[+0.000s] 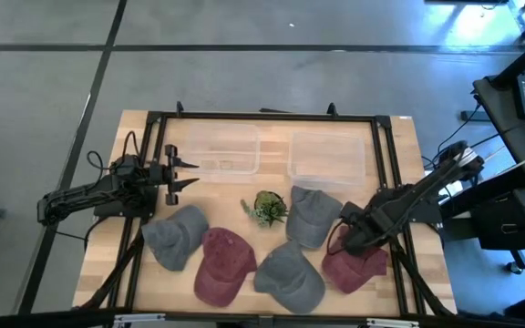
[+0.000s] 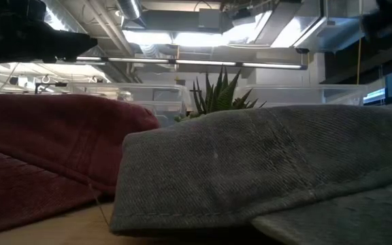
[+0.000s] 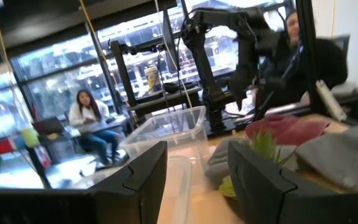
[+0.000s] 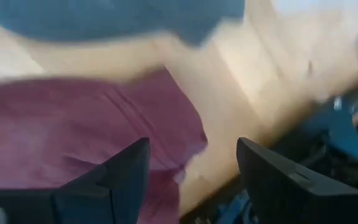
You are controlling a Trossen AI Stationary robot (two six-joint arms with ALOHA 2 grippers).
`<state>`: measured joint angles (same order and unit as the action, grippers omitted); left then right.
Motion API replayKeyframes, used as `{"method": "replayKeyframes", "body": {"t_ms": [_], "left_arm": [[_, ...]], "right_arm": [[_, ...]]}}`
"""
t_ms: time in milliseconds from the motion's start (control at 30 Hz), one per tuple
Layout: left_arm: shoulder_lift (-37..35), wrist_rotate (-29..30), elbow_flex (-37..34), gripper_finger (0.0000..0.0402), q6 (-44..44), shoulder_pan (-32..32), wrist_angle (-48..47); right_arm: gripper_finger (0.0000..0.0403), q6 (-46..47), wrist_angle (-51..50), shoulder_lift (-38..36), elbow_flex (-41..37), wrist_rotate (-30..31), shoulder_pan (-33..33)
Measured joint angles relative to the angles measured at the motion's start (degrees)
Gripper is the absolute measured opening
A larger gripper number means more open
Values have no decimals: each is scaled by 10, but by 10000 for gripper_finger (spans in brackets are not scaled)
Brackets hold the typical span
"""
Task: Pick & Place hat
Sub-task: Put the right red cap into the right transparent bin
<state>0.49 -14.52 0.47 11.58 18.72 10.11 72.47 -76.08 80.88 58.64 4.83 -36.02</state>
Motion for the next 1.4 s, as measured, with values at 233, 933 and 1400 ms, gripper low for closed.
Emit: {"method": "replayKeyframes", "body": {"t_ms": [233,933,1400], "left_arm": [[0,0,0,164,-53,0,0],[0,-1,0,164,-54,0,0],[0,-1,0,164,-58,0,-3]], "right_arm": [[239,39,97,-42,-83,-29,-35],[239,45,339,-132,-317,-64,-45],[52,30,329,-129,-331,-52,-44]]}}
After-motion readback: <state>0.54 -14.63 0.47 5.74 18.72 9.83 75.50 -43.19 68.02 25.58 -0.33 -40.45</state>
